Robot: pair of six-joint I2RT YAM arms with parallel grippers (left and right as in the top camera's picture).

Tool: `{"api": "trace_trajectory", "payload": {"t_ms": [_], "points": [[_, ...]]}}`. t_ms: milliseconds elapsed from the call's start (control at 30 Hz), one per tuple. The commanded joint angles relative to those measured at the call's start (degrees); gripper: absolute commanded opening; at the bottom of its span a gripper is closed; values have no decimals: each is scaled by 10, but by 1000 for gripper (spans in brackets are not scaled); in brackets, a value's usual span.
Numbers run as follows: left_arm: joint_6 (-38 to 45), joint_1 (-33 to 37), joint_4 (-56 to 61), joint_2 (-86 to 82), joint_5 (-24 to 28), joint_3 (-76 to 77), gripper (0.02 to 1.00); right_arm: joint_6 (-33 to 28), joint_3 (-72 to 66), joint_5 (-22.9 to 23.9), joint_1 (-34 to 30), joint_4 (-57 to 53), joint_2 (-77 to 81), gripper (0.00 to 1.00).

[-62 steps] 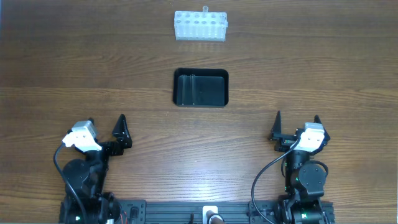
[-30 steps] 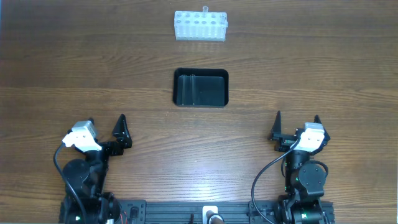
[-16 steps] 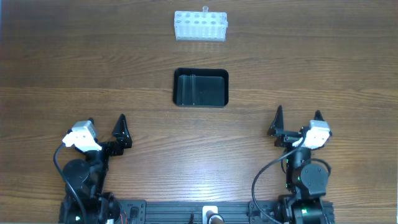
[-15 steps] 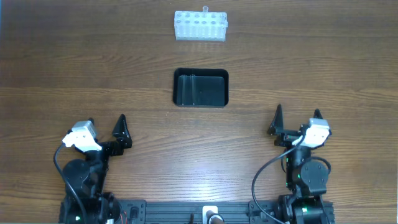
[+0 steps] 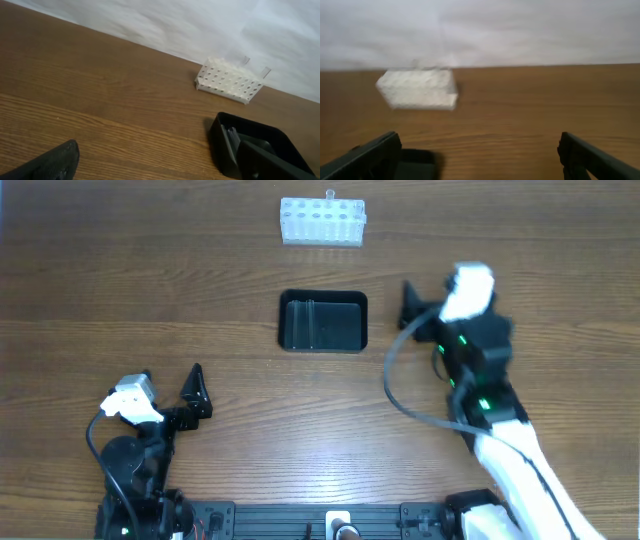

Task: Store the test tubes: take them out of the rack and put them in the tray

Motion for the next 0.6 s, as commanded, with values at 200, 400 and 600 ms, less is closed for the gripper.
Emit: {"api": "trace_trajectory", "payload": {"t_ms": [200,400,600], "points": [[0,-3,-1,-4,6,-3,1000,55,257,65,134,-121,250,974],[0,-3,-1,-4,6,-3,1000,97,407,139,174,-187,378,950],[0,-3,-1,-4,6,-3,1000,129,556,191,183,-247,497,950]]}}
